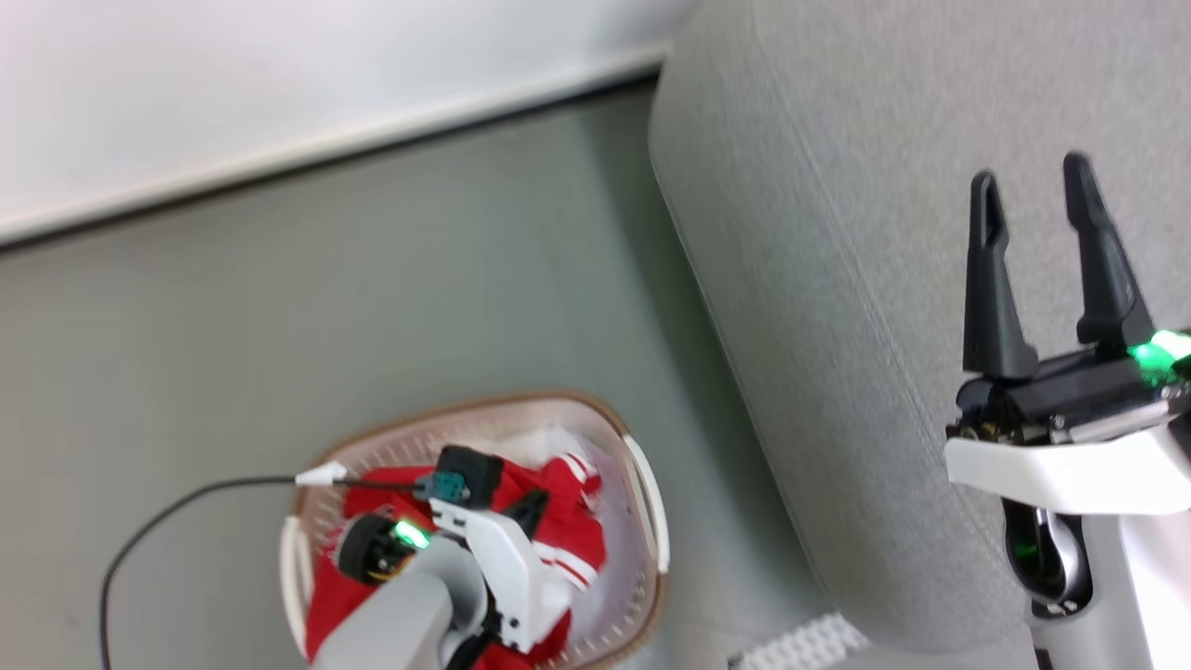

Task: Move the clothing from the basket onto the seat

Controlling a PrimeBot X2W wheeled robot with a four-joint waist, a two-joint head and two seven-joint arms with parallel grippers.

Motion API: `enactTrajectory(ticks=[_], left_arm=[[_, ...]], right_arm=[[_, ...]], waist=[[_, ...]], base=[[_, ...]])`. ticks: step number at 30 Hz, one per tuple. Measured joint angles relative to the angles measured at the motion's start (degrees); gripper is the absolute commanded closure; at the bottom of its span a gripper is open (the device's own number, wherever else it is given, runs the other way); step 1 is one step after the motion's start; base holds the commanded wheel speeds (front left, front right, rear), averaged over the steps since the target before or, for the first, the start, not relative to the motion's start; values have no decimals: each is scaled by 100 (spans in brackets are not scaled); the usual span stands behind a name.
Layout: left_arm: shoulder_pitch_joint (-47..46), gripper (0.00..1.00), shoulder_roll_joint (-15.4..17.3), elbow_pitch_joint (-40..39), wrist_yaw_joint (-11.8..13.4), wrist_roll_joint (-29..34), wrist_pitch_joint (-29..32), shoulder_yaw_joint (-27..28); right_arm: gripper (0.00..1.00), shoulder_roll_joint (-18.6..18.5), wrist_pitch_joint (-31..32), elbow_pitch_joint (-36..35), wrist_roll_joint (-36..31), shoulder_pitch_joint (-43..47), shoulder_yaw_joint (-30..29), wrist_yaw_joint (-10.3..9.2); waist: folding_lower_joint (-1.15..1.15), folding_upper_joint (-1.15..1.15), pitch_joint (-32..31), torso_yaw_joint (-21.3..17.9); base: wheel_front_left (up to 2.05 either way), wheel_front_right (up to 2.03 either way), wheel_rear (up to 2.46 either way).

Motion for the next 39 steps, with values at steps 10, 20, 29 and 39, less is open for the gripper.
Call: enactTrajectory(ticks=[10, 20, 29, 39], left_arm=[[316, 100, 23, -602, 0, -857, -467, -626], [388, 100, 168, -1239, 0, -1155, -701, -723], [417, 100, 417, -2153, 140, -1151, -728, -415], [617, 100, 740, -3310, 543, -1167, -617, -252]], right_arm=[[0, -290, 0, 318, 20, 511, -81, 0], [0, -508, -1, 453, 197, 930, -163, 0], [0, -468, 0, 530, 289, 1322, -216, 0], [0, -439, -1, 571, 314, 1464, -229, 0]], waist=[[-1, 0, -1196, 431], [-1, 0, -2063, 845], [-1, 0, -2463, 1152], [-1, 0, -2653, 1306]], base=[[0, 0, 0], [0, 0, 0], [0, 0, 0], [0, 0, 0]])
